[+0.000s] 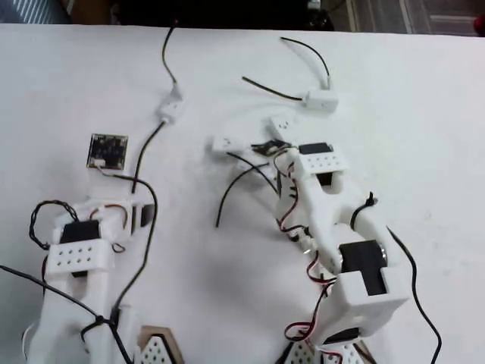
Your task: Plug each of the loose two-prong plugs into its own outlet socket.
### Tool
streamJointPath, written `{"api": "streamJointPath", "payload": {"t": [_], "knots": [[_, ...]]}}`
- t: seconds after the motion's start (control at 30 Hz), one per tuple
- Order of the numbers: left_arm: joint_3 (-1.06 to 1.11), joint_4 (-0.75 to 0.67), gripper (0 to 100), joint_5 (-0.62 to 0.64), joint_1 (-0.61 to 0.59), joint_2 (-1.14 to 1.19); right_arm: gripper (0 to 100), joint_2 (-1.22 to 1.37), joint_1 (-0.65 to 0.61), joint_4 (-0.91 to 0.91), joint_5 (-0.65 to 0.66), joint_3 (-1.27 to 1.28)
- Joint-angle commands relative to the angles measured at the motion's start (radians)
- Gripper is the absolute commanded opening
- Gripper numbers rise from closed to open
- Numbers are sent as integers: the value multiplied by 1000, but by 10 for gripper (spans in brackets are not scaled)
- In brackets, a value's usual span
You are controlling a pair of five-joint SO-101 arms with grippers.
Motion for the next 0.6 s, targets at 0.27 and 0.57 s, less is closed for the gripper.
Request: {"api": "streamJointPath", "payload": {"t": [0.27,0.57], "knots": [[-6,-8,268,-8,-1,-18,17,-36,1,22,-6,-38],[-15,-11,268,-6,-1,-25,17,-493,-10,159,-6,-29]]}}
